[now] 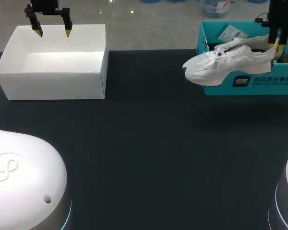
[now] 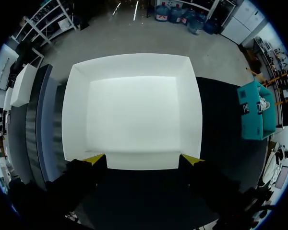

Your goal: Take the shoe out of the shoebox, open the shoe tongue, remove and reinsert the insole, then place the shoe into the shoebox

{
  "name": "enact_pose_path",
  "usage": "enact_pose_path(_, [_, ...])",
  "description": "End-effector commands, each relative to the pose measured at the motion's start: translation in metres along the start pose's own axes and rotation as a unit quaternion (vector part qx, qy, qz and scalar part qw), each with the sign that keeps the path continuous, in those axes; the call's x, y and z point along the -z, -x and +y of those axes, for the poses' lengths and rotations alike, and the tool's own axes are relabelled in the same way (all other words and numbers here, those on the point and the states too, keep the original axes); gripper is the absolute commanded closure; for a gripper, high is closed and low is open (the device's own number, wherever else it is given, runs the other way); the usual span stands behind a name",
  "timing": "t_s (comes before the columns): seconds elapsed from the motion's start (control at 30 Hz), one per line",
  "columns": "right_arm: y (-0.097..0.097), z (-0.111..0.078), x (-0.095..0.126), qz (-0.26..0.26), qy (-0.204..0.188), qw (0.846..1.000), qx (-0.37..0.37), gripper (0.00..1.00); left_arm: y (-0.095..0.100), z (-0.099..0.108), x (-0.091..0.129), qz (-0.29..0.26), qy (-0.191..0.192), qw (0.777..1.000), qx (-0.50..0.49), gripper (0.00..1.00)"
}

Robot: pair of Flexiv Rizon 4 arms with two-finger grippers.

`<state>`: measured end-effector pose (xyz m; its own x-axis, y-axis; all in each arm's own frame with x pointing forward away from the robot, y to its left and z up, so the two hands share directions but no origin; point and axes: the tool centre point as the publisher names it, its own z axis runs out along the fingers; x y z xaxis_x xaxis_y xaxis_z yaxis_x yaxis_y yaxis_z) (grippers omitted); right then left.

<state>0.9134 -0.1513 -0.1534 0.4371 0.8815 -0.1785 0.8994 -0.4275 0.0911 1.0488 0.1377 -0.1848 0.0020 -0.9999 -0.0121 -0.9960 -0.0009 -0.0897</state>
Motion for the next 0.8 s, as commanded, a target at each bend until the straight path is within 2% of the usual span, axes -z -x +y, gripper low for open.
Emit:
enact_pose_path(0.03, [0.003, -0.003, 0.000, 0.002, 0.004, 1.000, -0.001, 1.00, 0.000, -0.001, 0.001, 0.000, 0.001, 1.000, 0.000, 0.00])
enact_pose_path(0.5, [0.003, -0.003, 0.000, 0.002, 0.004, 1.000, -0.001, 1.00, 0.000, -0.001, 0.001, 0.000, 0.001, 1.000, 0.000, 0.00])
enact_pose_path(0.8, [-0.032, -0.083, -0.011, -0.021, -0.005, 0.999, 0.034, 1.00, 0.000, -0.001, 0.001, 0.000, 0.001, 1.000, 0.000, 0.00])
